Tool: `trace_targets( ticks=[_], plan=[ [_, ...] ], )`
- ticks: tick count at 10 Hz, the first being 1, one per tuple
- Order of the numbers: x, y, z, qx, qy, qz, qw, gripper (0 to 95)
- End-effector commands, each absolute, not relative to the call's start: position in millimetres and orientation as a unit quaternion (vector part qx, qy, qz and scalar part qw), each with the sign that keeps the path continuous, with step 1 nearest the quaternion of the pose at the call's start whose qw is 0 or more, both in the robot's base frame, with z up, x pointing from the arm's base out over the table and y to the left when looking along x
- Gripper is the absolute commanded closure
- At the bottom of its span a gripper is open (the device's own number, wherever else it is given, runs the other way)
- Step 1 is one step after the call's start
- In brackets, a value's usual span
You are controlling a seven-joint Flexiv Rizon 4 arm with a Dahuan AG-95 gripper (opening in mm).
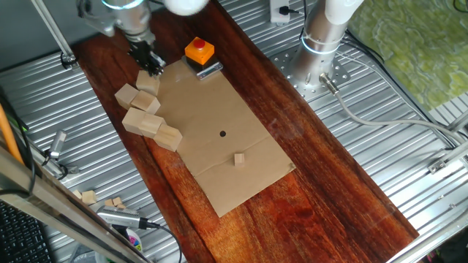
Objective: Stack the blocks into a pyramid shape
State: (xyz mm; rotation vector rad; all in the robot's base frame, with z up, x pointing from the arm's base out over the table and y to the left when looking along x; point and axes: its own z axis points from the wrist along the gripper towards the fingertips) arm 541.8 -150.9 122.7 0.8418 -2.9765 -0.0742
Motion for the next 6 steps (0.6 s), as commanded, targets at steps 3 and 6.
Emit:
trace_targets(
  ticks=[3,6],
  plan=[
    [548,-171,99,0.302,-0.953,-0.022,0.02,0.0],
    [549,-172,90,0.31,-0.95,-0.019,0.018,0.0]
  ],
)
